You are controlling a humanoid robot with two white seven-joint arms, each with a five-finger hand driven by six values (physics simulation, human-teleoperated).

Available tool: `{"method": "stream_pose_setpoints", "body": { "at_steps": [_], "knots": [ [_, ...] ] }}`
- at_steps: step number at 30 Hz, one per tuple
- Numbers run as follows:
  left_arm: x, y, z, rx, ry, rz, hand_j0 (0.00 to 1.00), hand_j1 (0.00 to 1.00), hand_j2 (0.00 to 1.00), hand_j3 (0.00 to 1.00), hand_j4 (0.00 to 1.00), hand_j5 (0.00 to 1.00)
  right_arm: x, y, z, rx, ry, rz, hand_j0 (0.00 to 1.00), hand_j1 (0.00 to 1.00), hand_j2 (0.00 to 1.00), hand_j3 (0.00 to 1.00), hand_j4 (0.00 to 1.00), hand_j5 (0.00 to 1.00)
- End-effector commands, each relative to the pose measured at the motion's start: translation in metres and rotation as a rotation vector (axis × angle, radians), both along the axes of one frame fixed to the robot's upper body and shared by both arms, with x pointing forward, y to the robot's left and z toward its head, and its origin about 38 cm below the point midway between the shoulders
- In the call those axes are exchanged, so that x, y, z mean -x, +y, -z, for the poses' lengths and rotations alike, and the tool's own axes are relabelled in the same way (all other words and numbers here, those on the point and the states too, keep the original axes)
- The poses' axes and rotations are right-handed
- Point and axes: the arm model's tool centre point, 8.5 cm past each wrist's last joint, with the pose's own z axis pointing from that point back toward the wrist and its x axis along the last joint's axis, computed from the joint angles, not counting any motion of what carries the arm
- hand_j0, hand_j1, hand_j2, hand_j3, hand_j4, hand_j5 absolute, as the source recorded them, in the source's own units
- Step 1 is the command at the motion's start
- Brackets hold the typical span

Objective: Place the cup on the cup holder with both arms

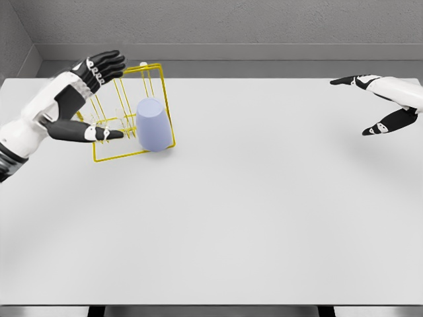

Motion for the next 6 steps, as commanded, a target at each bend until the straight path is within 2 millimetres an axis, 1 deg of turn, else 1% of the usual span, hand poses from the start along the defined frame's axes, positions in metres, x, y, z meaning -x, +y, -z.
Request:
{"method": "stream_pose_setpoints", "body": {
  "at_steps": [1,2,3,6],
  "knots": [
    [0.007,0.014,-0.024,-0.001,-0.093,0.01,1.0,1.0,1.0,1.0,1.0,1.0,0.0,-0.001,-0.001,-0.007,0.0,0.004,1.0,1.0,1.0,1.0,1.0,1.0],
    [0.011,0.019,-0.023,-0.004,-0.101,0.013,1.0,1.0,1.0,1.0,1.0,1.0,0.0,0.0,-0.001,-0.007,-0.001,0.002,1.0,1.0,1.0,1.0,1.0,1.0],
    [0.017,0.022,-0.014,-0.009,-0.084,0.014,1.0,1.0,1.0,1.0,1.0,1.0,0.0,0.0,-0.001,-0.007,0.001,0.002,1.0,1.0,1.0,1.0,1.0,1.0],
    [0.018,0.022,-0.011,-0.008,-0.078,0.015,1.0,1.0,1.0,1.0,1.0,1.0,0.0,-0.001,-0.001,-0.006,0.0,0.005,1.0,1.0,1.0,1.0,1.0,1.0]
  ]
}}
